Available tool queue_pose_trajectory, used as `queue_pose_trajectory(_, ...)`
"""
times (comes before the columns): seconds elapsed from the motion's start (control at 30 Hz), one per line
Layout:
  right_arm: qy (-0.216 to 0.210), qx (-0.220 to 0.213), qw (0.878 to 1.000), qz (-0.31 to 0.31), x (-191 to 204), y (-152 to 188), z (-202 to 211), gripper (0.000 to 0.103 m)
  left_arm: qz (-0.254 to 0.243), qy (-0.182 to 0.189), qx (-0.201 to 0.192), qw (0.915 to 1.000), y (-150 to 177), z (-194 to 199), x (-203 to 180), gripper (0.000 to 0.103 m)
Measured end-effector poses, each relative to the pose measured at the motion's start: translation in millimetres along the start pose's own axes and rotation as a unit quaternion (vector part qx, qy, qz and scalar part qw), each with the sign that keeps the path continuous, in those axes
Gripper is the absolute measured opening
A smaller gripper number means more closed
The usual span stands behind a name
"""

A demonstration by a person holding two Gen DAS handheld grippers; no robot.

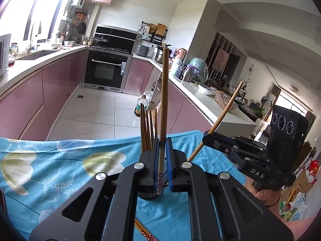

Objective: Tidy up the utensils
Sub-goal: 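Raise both held chopsticks upright and lower them into the mesh cup, then open both grippers to drop the chopsticks into the mesh cup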

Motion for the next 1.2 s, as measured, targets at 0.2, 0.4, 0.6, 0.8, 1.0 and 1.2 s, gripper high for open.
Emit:
queue_pose_trajectory(0.2, 0.005, -0.006, 1.0, -0.001, -8, -7, 1, 0.006, -0.007, -0.001, -0.005, 1.0, -14, -6, -8, 0.007)
queue_pose_trajectory(0.4, 0.011, 0.001, 1.0, -0.007, -15, -1, -8, 0.006, -0.005, -0.002, -0.006, 1.0, -18, -15, -11, 0.007)
queue_pose_trajectory(0.6, 0.014, 0.017, 1.0, -0.018, -21, 8, -20, 0.006, -0.02, -0.019, 0.008, 0.9996, -7, -31, -12, 0.007)
queue_pose_trajectory(0.8, 0.016, 0.033, 0.999, -0.026, -27, 17, -32, 0.006, -0.024, -0.029, 0.034, 0.9987, 4, -51, -9, 0.007)
queue_pose_trajectory(1.0, 0.021, 0.049, 0.998, -0.033, -30, 28, -41, 0.006, -0.037, -0.041, 0.052, 0.9971, 19, -65, -6, 0.007)
queue_pose_trajectory(1.2, 0.025, 0.062, 0.997, -0.039, -35, 36, -48, 0.006, -0.048, -0.054, 0.067, 0.9951, 30, -75, -2, 0.007)
Point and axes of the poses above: each gripper's, at about its wrist camera, not at the fingertips, and z roughly against the way its jaws point, x to its left, y to its underside, the point moved 9 cm from there along -z, roughly the way its jaws point, and after that the axes turned 14 degrees about -y, right-handed, at the moved point
